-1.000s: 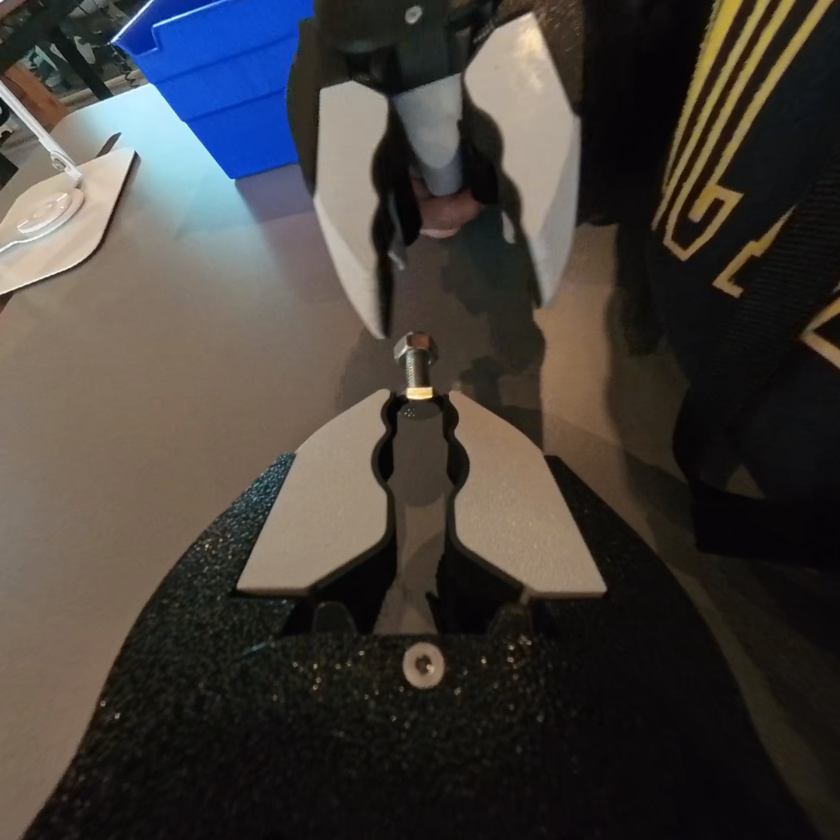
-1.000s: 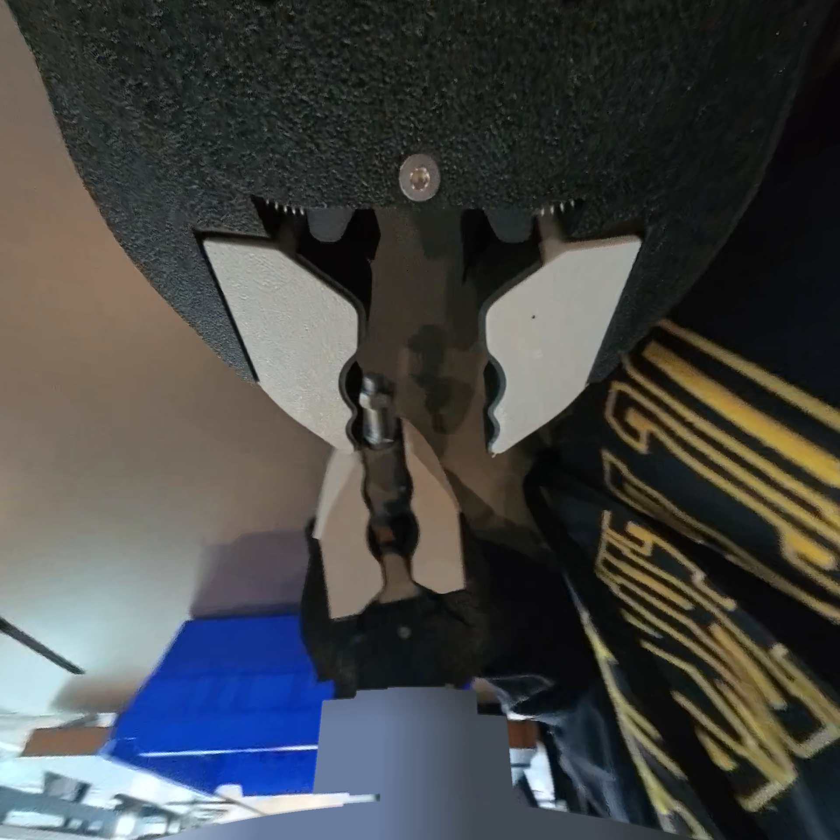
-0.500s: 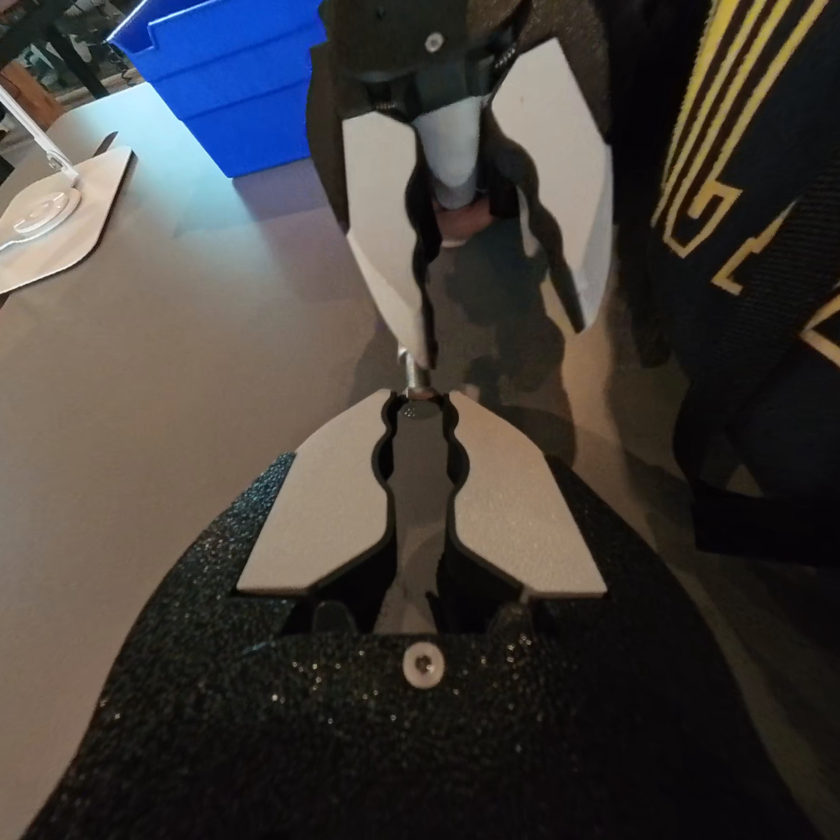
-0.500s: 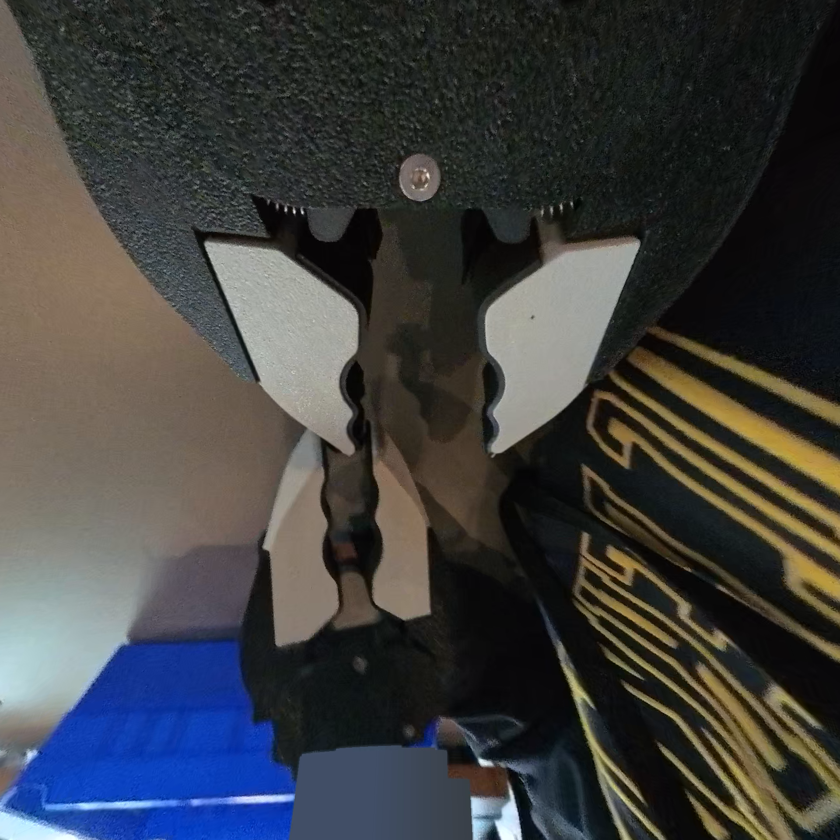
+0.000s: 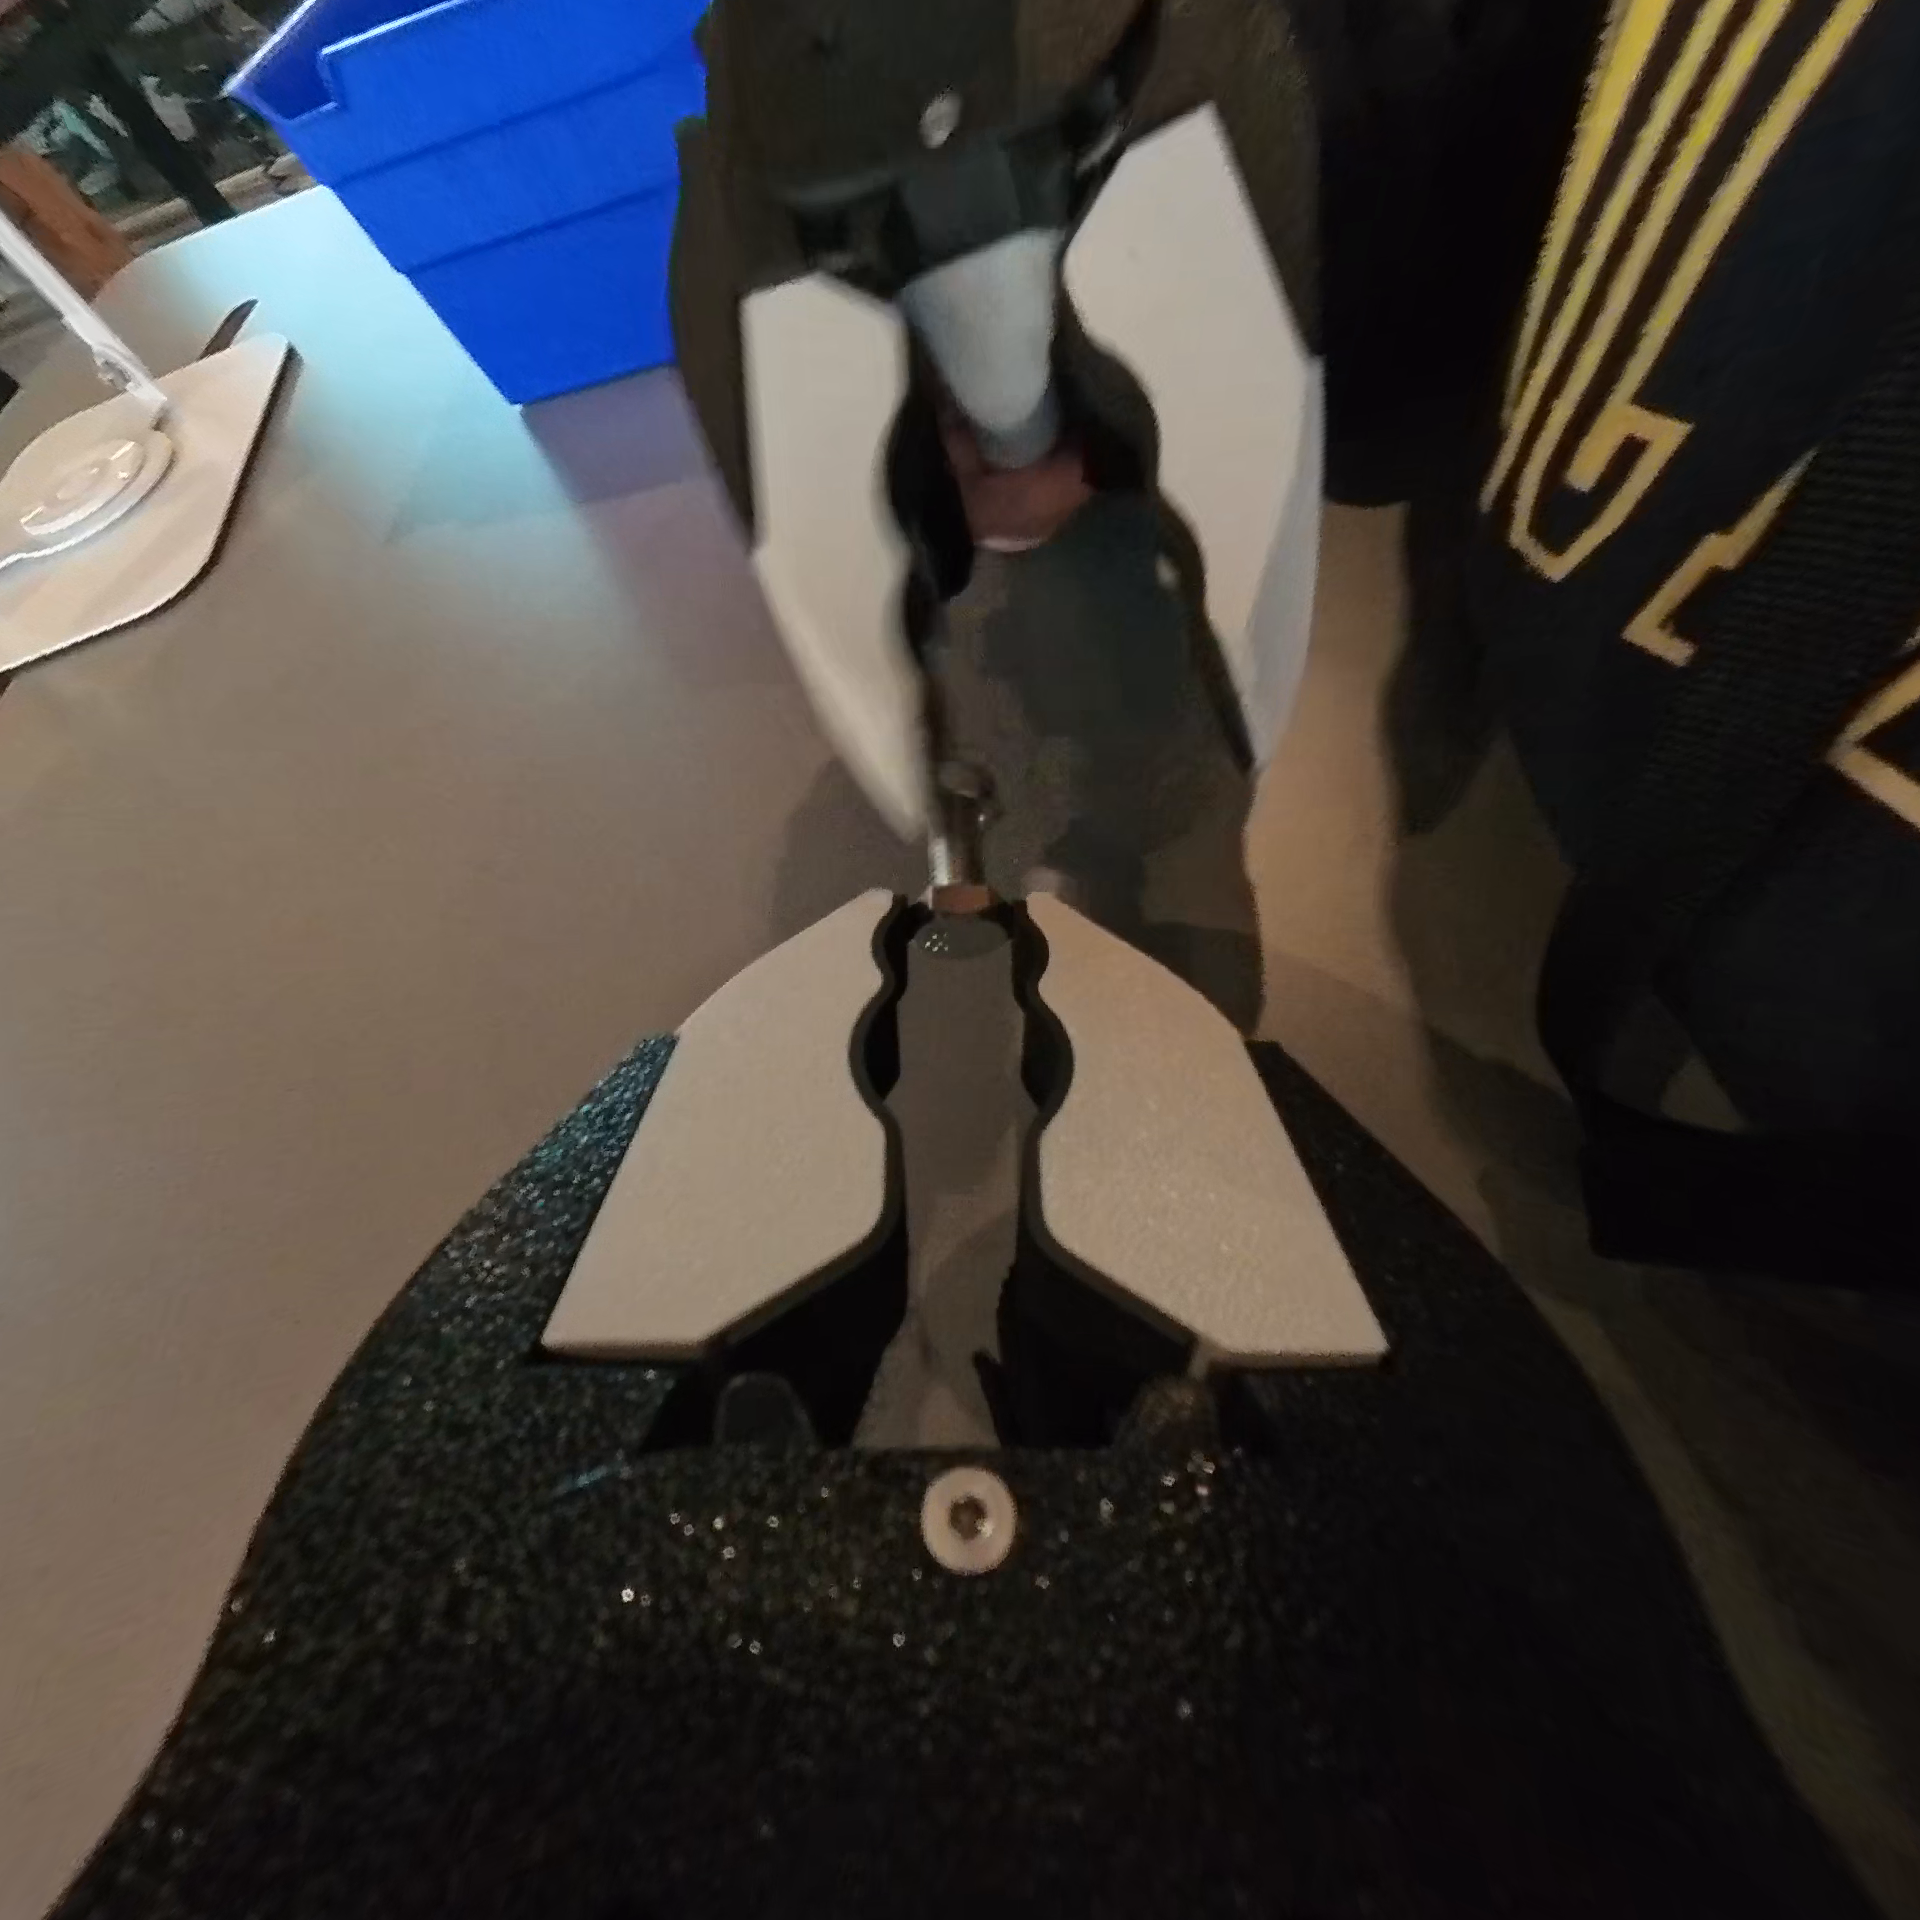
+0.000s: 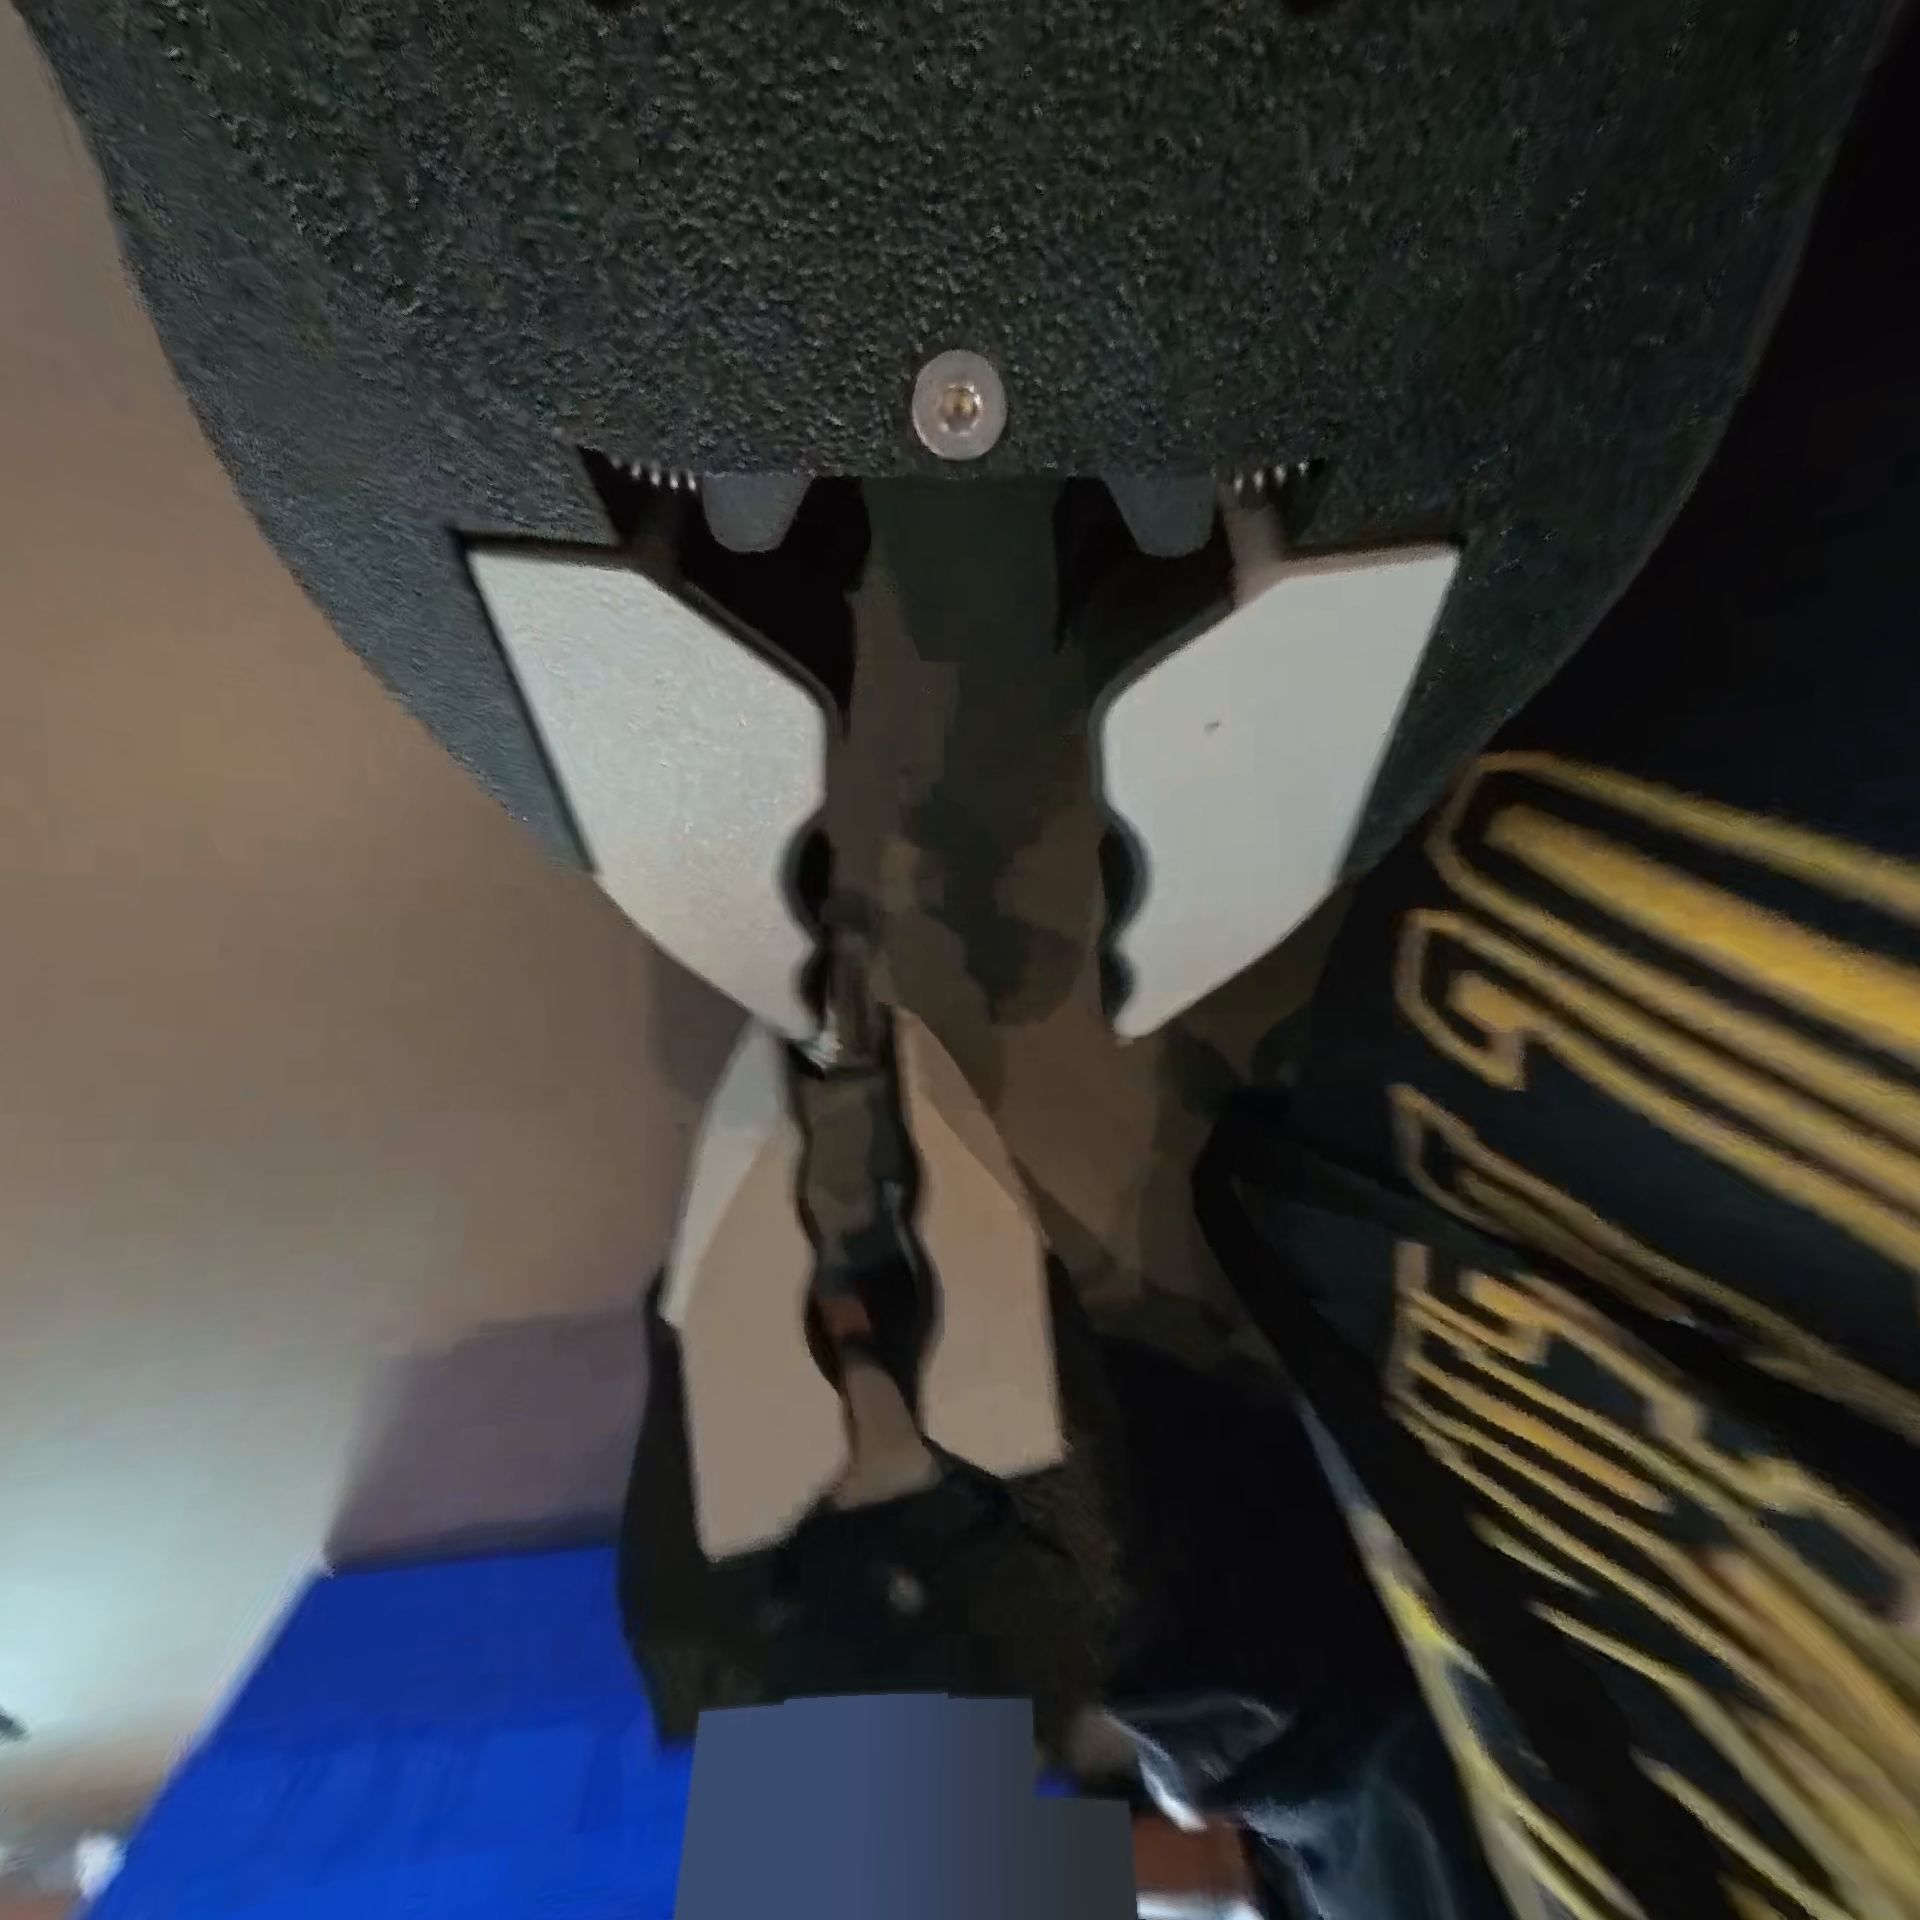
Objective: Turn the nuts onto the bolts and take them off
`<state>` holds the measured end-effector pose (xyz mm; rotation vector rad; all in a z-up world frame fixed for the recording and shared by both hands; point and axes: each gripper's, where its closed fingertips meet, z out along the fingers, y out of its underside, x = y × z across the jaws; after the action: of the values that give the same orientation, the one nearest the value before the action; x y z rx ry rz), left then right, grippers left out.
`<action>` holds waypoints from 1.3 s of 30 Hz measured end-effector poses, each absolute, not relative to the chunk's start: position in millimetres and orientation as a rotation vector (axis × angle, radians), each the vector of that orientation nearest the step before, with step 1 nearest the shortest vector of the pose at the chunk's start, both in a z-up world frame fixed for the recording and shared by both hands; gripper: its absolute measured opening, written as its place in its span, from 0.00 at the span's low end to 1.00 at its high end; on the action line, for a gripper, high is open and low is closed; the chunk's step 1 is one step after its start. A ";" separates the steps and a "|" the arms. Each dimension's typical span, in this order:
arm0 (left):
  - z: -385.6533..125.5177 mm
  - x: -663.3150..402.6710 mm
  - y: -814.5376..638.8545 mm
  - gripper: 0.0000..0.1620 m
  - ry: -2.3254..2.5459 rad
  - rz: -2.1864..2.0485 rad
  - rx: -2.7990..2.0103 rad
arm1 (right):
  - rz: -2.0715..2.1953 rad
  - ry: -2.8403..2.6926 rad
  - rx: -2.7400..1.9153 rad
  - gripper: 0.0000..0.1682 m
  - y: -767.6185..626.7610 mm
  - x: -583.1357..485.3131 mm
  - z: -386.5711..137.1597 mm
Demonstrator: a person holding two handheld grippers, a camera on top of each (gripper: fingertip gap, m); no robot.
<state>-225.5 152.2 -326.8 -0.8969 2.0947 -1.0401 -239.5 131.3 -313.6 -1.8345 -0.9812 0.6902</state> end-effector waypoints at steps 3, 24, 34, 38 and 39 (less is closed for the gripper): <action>-327.0 -224.9 152.9 0.11 2.093 -1.040 -0.906 | 0.782 -0.924 -1.761 0.25 129.2 -240.2 -296.2; -327.0 -224.9 152.6 0.11 2.091 -1.037 -0.902 | 0.656 -0.868 -1.942 0.32 143.2 -223.5 -321.4; -327.9 -224.5 152.7 0.11 2.097 -1.030 -0.906 | 0.869 -0.856 -1.807 0.24 130.5 -232.8 -298.3; -327.3 -224.4 153.1 0.11 2.094 -1.035 -0.909 | 0.798 -0.793 -1.913 0.31 139.8 -220.7 -311.4; -327.3 -224.4 153.1 0.11 2.094 -1.035 -0.909 | 0.794 -0.799 -1.927 0.31 139.7 -221.3 -313.6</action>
<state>-224.4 153.1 -327.3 -0.9090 2.0935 -1.0353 -221.3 139.7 -313.6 -1.9270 -0.7992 0.7940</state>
